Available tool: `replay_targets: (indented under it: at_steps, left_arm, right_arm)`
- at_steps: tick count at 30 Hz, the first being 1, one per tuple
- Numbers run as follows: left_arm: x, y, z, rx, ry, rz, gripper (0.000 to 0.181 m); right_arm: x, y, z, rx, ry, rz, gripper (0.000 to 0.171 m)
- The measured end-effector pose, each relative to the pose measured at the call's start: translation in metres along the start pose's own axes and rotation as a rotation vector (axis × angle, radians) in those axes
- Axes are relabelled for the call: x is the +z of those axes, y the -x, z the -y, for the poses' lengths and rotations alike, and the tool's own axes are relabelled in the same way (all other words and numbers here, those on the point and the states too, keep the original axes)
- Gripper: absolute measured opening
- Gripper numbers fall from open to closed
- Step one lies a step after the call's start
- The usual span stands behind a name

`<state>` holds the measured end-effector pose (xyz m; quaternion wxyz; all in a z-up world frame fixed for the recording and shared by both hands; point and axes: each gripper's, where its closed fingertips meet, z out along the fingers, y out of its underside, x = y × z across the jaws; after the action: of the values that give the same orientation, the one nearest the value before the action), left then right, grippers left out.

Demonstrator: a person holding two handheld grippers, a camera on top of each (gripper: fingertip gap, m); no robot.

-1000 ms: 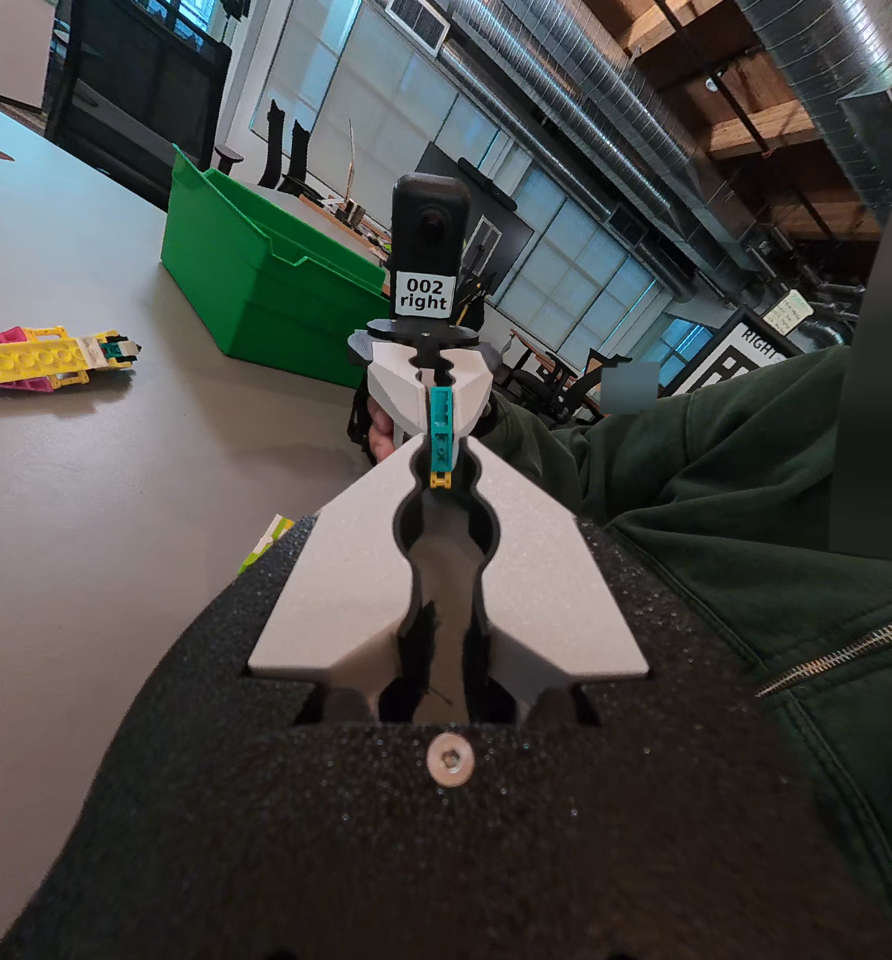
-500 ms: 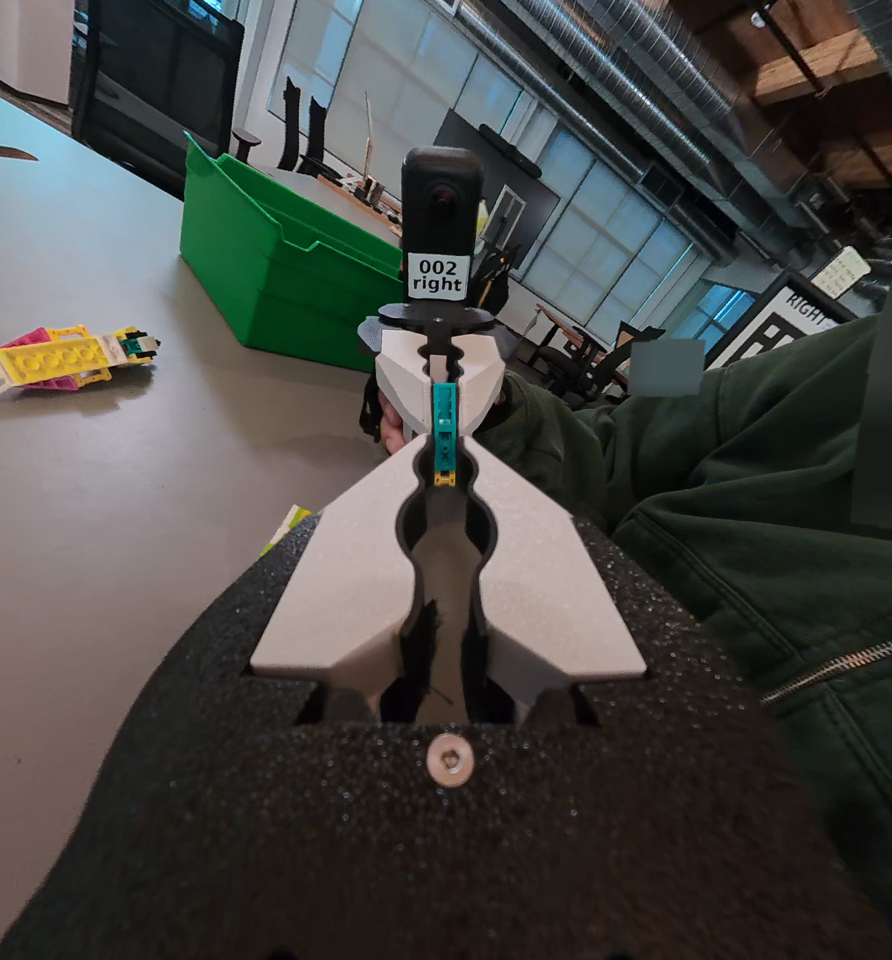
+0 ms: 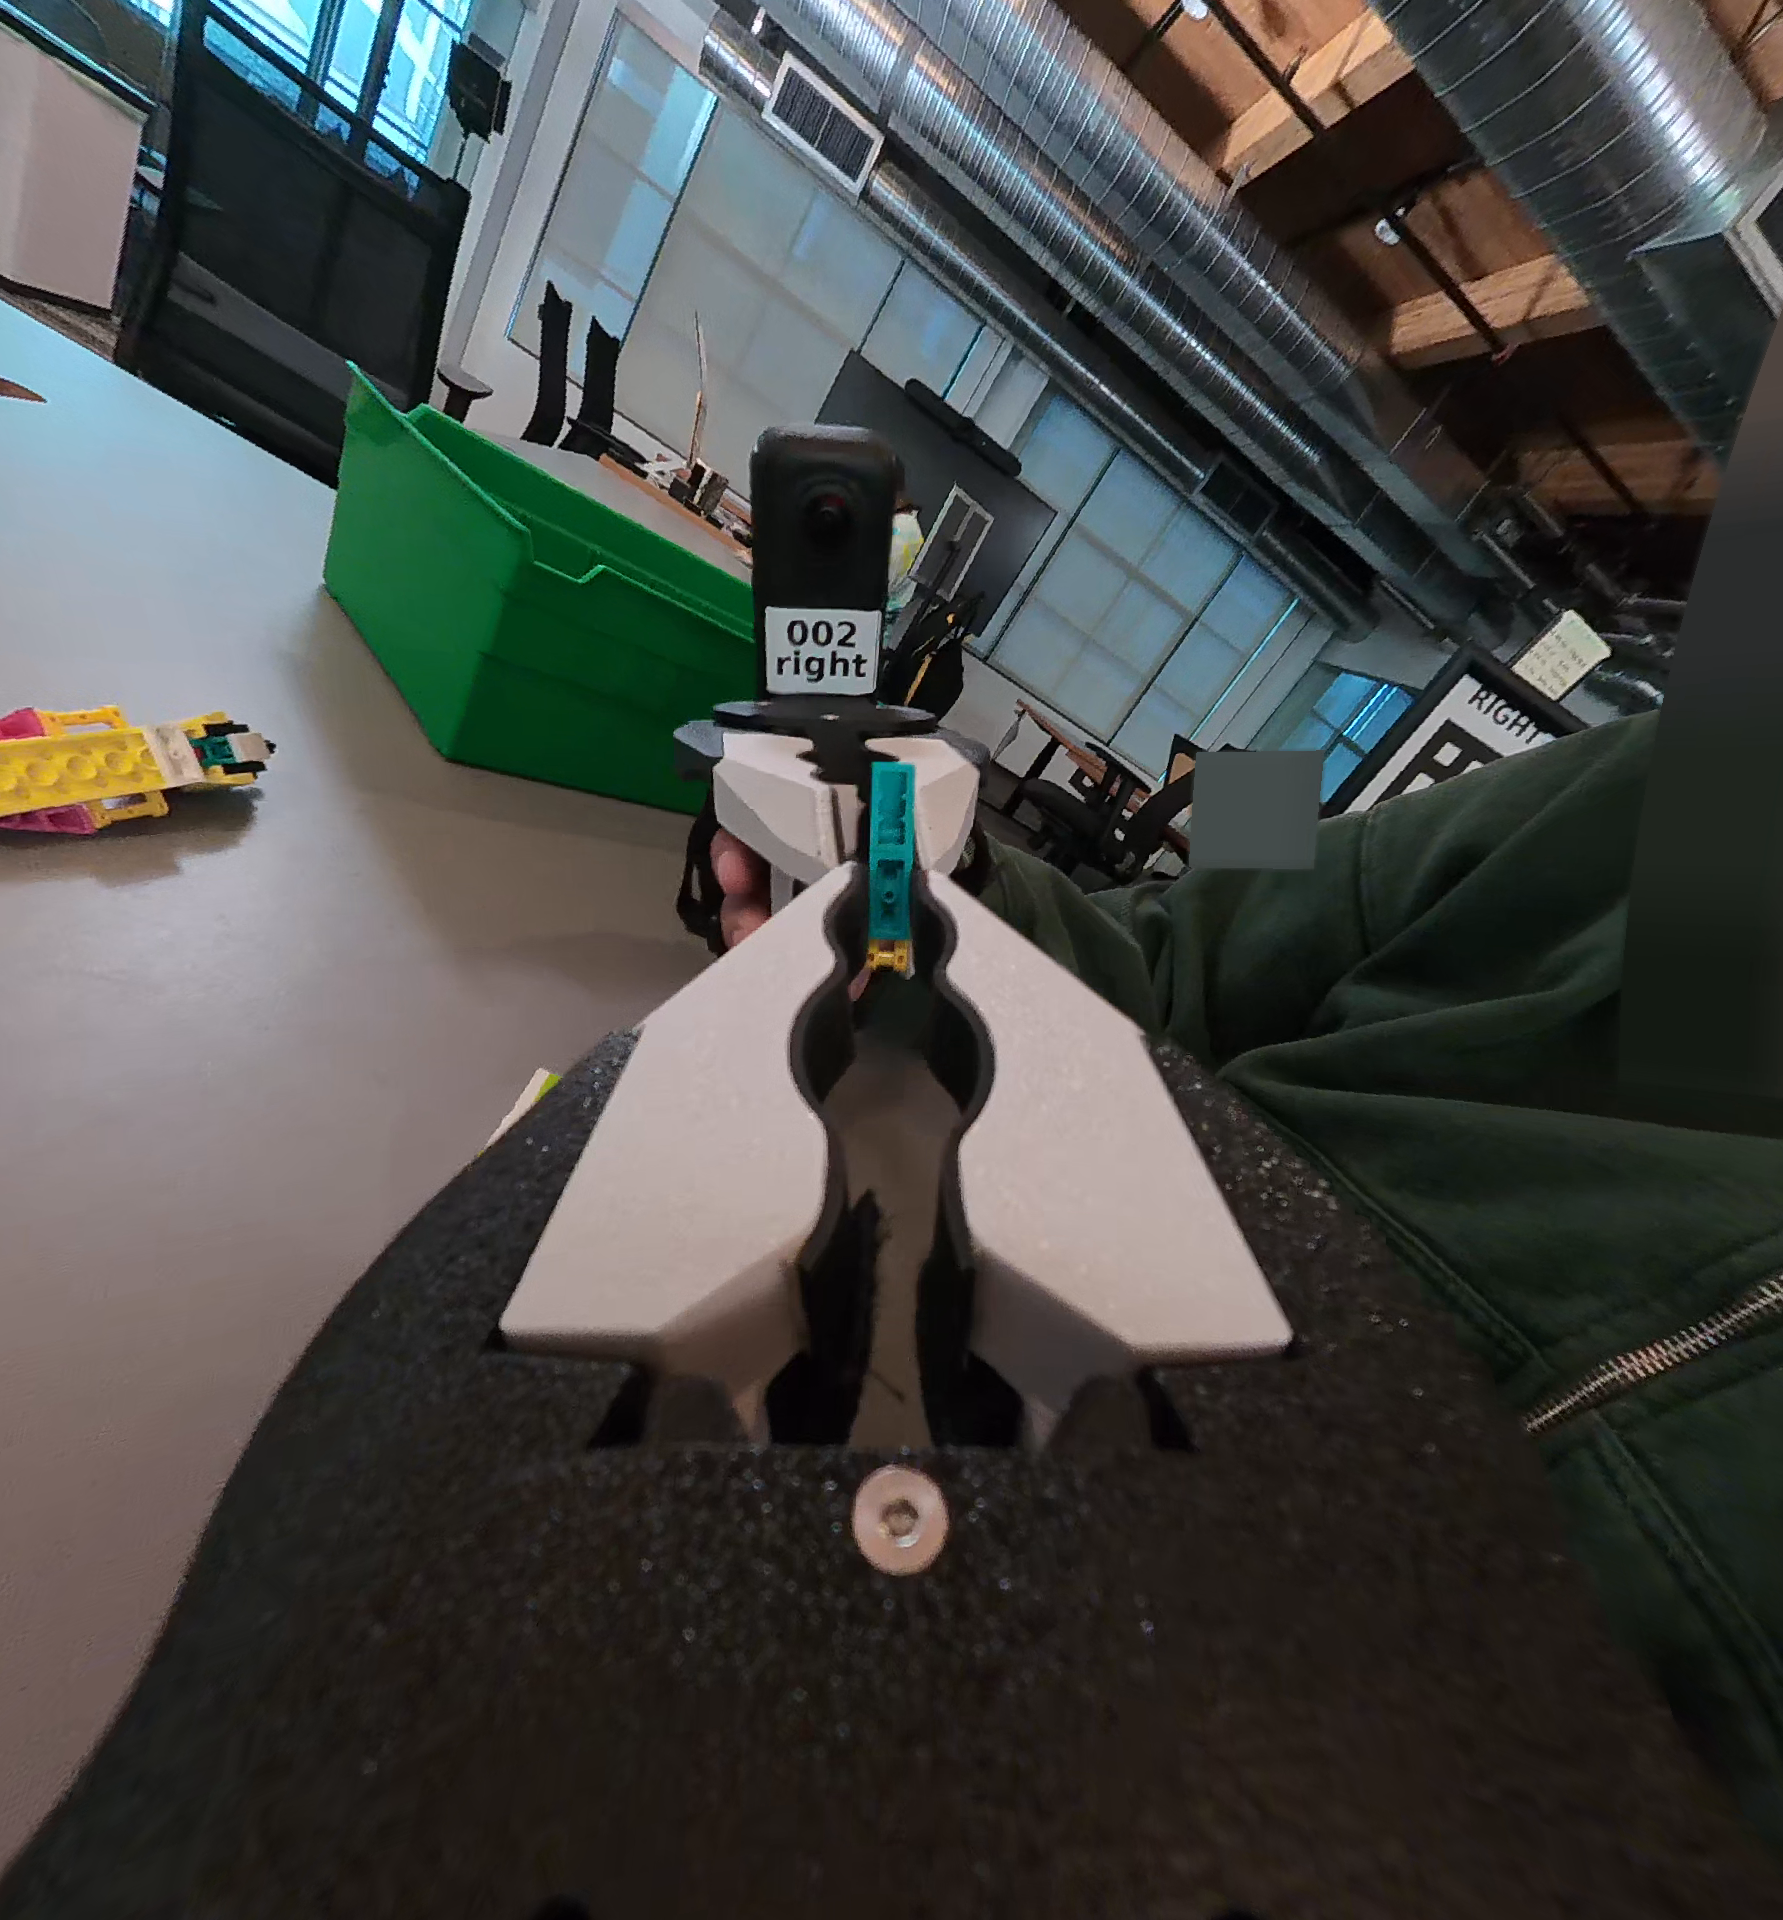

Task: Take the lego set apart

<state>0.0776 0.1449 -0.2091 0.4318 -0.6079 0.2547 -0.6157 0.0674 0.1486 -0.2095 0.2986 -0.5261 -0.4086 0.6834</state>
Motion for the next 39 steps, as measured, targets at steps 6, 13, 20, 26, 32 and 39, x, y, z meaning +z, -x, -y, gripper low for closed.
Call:
replay_targets:
  at_steps: [6,13,20,26,32,39]
  left_arm:
    - [-0.002,0.001,0.004,-0.074,-0.026,-0.028,0.005]
    - [-0.002,0.000,0.001,-0.069,0.001,-0.032,0.007]
    - [-0.003,0.003,-0.002,-0.027,0.038,0.006,0.006]
    - [-0.002,0.006,-0.006,-0.018,0.058,0.026,0.006]
    - [-0.003,0.006,-0.005,0.031,0.062,0.053,0.006]
    - [-0.001,-0.003,-0.003,0.035,0.038,0.007,0.006]
  right_arm:
    - [-0.002,0.000,0.001,-0.026,0.004,-0.009,0.005]
    - [-0.002,0.000,-0.002,-0.030,0.027,-0.006,0.005]
    - [-0.002,-0.002,-0.005,-0.049,0.050,-0.028,0.005]
    - [-0.001,-0.004,-0.007,-0.063,0.065,-0.046,0.005]
    - [-0.001,-0.005,-0.006,-0.066,0.051,-0.050,0.005]
    - [0.001,0.003,-0.003,-0.049,0.016,0.000,0.008]
